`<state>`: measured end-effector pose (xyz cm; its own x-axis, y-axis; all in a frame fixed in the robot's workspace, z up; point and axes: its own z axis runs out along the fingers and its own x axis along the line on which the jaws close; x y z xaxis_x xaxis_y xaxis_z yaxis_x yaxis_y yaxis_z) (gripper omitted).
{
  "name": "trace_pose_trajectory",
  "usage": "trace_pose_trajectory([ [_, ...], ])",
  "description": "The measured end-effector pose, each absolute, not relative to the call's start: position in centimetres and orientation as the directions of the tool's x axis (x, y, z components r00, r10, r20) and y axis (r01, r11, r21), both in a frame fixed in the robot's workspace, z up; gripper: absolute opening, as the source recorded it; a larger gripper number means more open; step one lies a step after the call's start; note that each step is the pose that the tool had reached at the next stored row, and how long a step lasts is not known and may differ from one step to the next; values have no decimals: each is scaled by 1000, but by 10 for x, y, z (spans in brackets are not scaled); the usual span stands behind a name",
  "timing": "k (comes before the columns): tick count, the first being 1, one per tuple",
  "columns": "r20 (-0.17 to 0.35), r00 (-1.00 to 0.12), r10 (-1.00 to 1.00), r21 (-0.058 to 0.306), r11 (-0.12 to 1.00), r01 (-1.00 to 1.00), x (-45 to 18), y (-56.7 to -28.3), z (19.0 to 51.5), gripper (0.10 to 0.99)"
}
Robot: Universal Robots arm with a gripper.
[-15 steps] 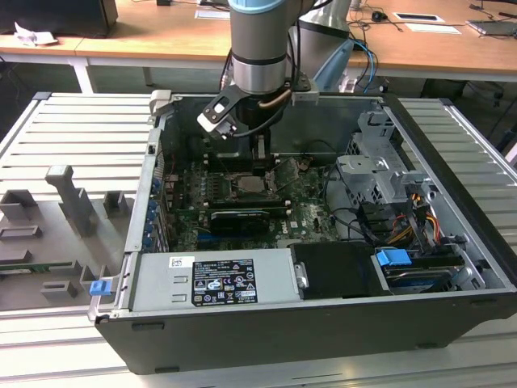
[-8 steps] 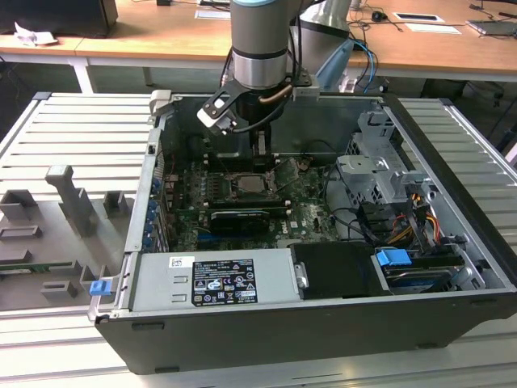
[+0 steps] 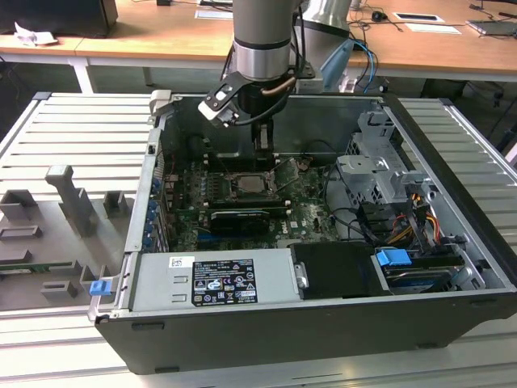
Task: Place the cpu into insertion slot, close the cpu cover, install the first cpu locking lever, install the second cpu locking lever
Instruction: 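Close the cpu cover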
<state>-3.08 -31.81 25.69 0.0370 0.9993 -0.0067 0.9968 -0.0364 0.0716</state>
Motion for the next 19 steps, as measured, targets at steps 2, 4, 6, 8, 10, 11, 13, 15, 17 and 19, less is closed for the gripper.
trace_pose_trajectory([
  [2,-7,37,999,72,-37,997,-30,-318,258,106],
  [4,-7,38,999,72,-37,997,-28,-318,258,106],
  [6,-7,38,999,72,-37,997,-20,-318,258,106],
  [8,-8,38,999,72,-37,997,-18,-318,258,106],
  [10,-8,38,999,72,-37,997,-13,-318,258,106],
  [11,-8,38,999,72,-37,997,-12,-318,258,106],
  [13,-8,38,999,72,-37,997,-11,-318,258,106],
  [15,-8,38,999,72,-37,997,-10,-318,258,106],
  [17,-8,38,999,72,-37,997,-9,-318,258,106],
  [19,-8,38,999,72,-37,997,-8,-318,258,106],
])
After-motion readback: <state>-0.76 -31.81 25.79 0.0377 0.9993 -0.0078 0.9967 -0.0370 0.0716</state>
